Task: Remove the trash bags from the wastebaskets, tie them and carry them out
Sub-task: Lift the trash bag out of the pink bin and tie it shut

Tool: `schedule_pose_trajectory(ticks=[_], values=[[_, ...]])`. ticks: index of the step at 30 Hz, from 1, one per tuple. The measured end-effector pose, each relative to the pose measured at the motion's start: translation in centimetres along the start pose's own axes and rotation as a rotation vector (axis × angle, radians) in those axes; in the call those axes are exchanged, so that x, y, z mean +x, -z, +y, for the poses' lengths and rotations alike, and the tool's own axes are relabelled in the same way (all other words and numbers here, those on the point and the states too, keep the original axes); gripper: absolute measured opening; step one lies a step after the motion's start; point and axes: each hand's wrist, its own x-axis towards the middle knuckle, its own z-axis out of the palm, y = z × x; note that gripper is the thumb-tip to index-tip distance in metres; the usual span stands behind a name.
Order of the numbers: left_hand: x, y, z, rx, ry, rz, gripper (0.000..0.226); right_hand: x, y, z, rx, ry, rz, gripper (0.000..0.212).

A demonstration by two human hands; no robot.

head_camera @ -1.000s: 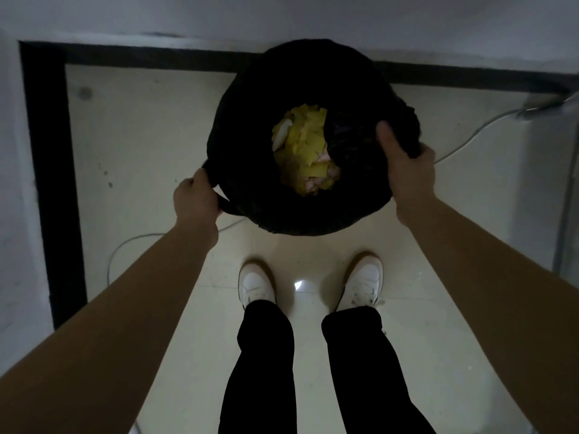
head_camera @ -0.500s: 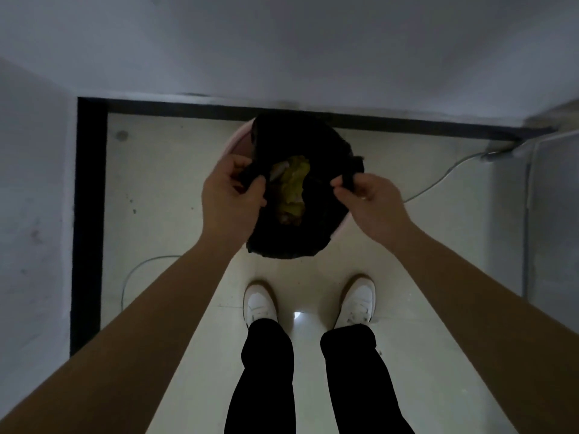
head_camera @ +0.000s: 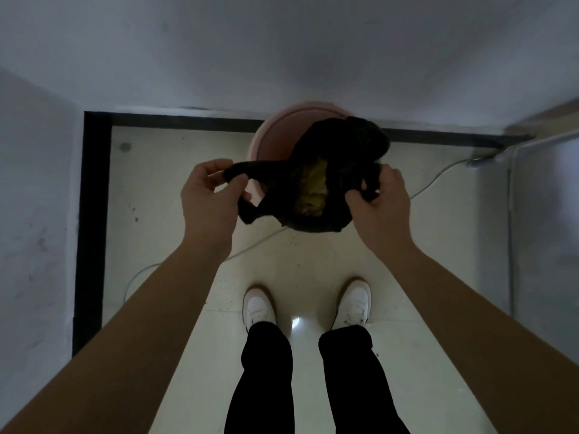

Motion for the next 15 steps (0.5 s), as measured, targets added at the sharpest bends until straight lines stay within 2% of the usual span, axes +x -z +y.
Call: schedule_pose_trajectory(ticks=[2,4,6,8,10,11,13,15], values=[[0.0,-0.2,0.3,-0.053,0.035,0.066,0.023,0.1,0.4,-0.2,0.117,-0.093,-0.011,0.017],[-0.1,-0.6,0.4,-0.024,0.016,0.103,0.024,0.3,1.1,-0.4,0.183,-0.112,0.095,0.008],[-0.5,-0.8,0.6,0.044,-0.057,0.133,0.025,0.3,2.0,-0.9,0.213,-0.052,0.215,0.029],[-0.7,-0.7,0.7,0.092,-0.115,0.168,0.025,0.0,2.7,-1.2,0.193,0.001,0.246,0.032],[-0.6,-0.4,0.4,0.12,-0.112,0.187,0.027,-0.3,2.7,-0.9,0.115,-0.035,0.158,0.018],[-0.6,-0.3,0.1,0.144,-0.088,0.197,0.03,-0.4,2.4,0.1,0.058,-0.11,0.064,0.019],[-0.8,-0.2,-1.0,0.208,0.002,0.208,0.041,-0.8,1.8,2.4,-0.001,-0.314,-0.133,0.039],[-1.2,-0.1,-2.6,0.265,0.178,0.187,0.068,-1.4,1.2,4.3,0.014,-0.47,-0.223,0.057]])
